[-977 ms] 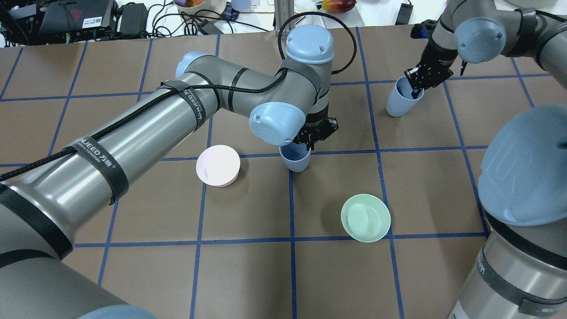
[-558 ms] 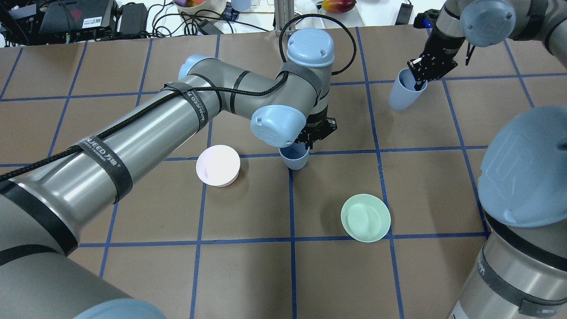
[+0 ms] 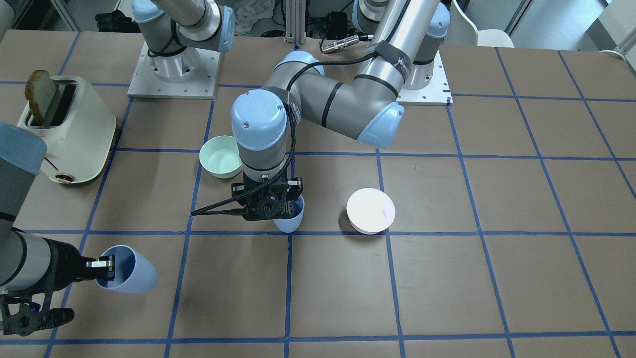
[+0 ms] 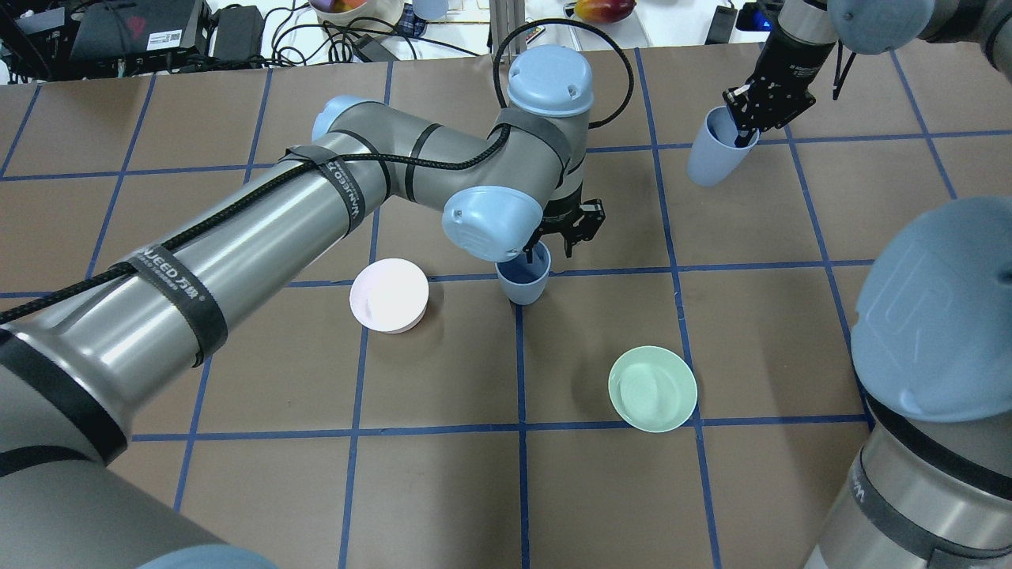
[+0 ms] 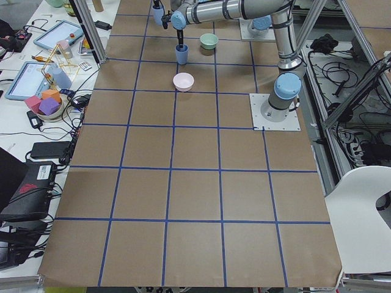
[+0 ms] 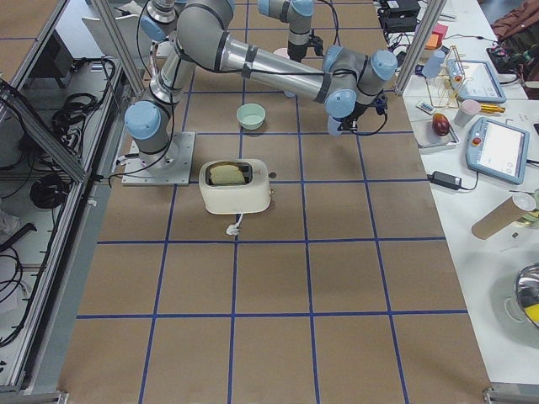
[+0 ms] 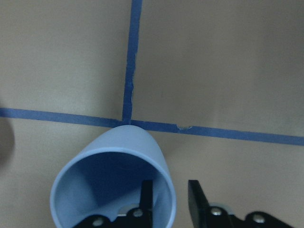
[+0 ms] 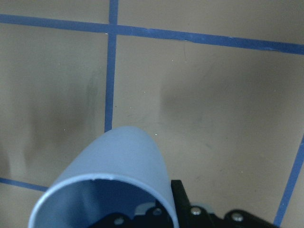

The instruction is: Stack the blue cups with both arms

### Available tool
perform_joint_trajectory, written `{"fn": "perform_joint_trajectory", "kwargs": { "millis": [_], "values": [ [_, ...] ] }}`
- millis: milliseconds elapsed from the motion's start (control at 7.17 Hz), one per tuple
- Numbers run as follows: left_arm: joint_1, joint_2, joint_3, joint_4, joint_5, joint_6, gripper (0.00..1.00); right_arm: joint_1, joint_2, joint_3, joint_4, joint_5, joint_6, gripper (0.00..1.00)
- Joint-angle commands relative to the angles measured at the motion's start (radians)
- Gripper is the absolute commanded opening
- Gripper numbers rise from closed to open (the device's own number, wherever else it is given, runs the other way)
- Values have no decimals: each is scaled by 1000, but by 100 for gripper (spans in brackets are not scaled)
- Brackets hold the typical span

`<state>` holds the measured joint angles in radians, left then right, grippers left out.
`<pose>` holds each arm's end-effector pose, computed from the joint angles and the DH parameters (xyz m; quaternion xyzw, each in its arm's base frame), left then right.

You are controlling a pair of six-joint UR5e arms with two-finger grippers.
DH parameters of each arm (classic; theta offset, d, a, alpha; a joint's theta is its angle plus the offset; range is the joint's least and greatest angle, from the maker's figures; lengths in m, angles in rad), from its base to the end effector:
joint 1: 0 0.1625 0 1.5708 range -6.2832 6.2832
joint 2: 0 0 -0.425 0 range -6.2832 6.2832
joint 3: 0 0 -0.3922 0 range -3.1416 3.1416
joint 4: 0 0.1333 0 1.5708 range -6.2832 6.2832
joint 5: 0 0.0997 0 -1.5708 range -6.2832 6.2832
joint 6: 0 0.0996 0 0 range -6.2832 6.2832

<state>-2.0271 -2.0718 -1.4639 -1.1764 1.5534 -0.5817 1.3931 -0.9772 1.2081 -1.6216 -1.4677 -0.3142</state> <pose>-0.4147 -0.5384 0.2851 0.0627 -0.9980 -0.0042 0.0076 0.0176 -0.7142 0.3097 -0.0632 0.9926 0.0746 0.0716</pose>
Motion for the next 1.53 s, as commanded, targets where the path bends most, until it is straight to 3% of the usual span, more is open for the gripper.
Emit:
{"fn": "perform_joint_trajectory", "kwargs": {
  "millis": [0,279,558,698,977,1395],
  "values": [
    [65,105,22,-69,-4,8,100,42,-47,2,37,1,55,0],
    [155,246,30,-252,-1,188,100,139,-116,14,65,0,136,0],
    [297,365,16,-350,-1,392,100,245,-184,59,66,1,257,0],
    [377,402,-2,-348,-3,518,100,304,-219,91,65,3,320,0],
    [499,461,-27,-342,-7,539,100,403,-241,152,52,7,473,0],
    [522,487,-59,-330,-15,622,100,464,-251,218,13,9,508,0]
  ]
}}
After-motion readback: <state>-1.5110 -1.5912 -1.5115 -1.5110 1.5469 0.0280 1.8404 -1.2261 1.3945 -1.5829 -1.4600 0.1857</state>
